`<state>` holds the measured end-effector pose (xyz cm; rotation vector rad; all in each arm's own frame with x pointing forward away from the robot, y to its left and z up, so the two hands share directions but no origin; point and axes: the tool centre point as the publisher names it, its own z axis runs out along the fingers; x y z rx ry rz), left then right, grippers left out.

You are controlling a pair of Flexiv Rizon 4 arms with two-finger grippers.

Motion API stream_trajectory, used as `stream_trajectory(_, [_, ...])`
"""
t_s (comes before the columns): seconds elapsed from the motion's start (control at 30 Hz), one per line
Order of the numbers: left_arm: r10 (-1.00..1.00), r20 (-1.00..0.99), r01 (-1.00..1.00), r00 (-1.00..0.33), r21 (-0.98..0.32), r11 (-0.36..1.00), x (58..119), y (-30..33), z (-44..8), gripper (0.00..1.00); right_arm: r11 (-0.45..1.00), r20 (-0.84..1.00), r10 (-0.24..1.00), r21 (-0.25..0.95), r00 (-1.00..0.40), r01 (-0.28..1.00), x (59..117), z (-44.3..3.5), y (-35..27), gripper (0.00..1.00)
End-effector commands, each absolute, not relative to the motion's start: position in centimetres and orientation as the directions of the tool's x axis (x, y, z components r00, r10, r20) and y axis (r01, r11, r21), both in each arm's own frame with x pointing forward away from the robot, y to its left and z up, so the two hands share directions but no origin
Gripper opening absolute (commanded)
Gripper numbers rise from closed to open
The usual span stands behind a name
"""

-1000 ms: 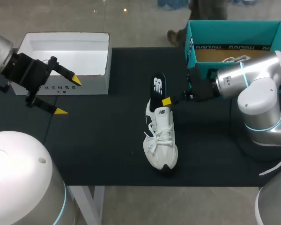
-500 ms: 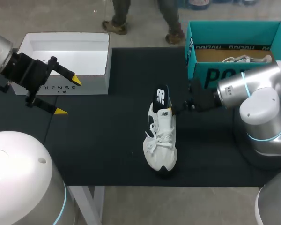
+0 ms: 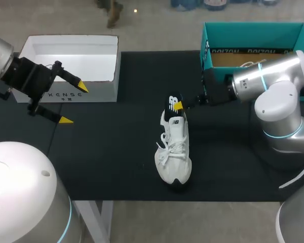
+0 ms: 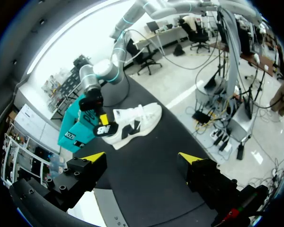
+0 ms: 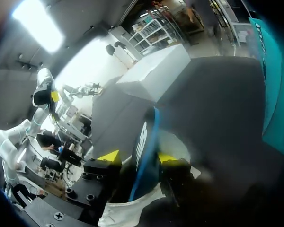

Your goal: Take the shoe out of the shoebox, open the shoe tongue, remove and reinsert the insole, then place the shoe into the shoebox

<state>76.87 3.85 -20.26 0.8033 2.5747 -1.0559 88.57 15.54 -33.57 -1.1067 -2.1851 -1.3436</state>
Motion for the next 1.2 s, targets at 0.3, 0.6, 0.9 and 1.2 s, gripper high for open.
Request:
stream_trajectory(0.3, [0.399,-0.413,0.574,-0.819,-0.568,0.59,76.8,3.9,-20.2,1.0,0.236,0.635,0.445,0.598,-0.632,0.766,89.2,-33.4,15.6,0.0])
stream_trajectory(0.6, [0.399,-0.413,0.574,-0.819,-0.568,0.59,76.8,3.9,-20.2,1.0,0.224,0.666,0.428,0.577,-0.611,0.785,86.7,-34.4,16.1,0.0])
stream_trajectory(0.9, [0.399,-0.413,0.574,-0.819,-0.568,0.59,76.8,3.9,-20.2,1.0,0.223,0.697,0.421,0.541,-0.58,0.811,84.2,-36.2,16.6,0.0])
stream_trajectory(1.2, [0.399,-0.413,0.574,-0.819,-0.568,0.59,76.8,3.9,-20.2,1.0,0.24,0.701,0.434,0.516,-0.566,0.822,84.0,-36.7,16.9,0.44])
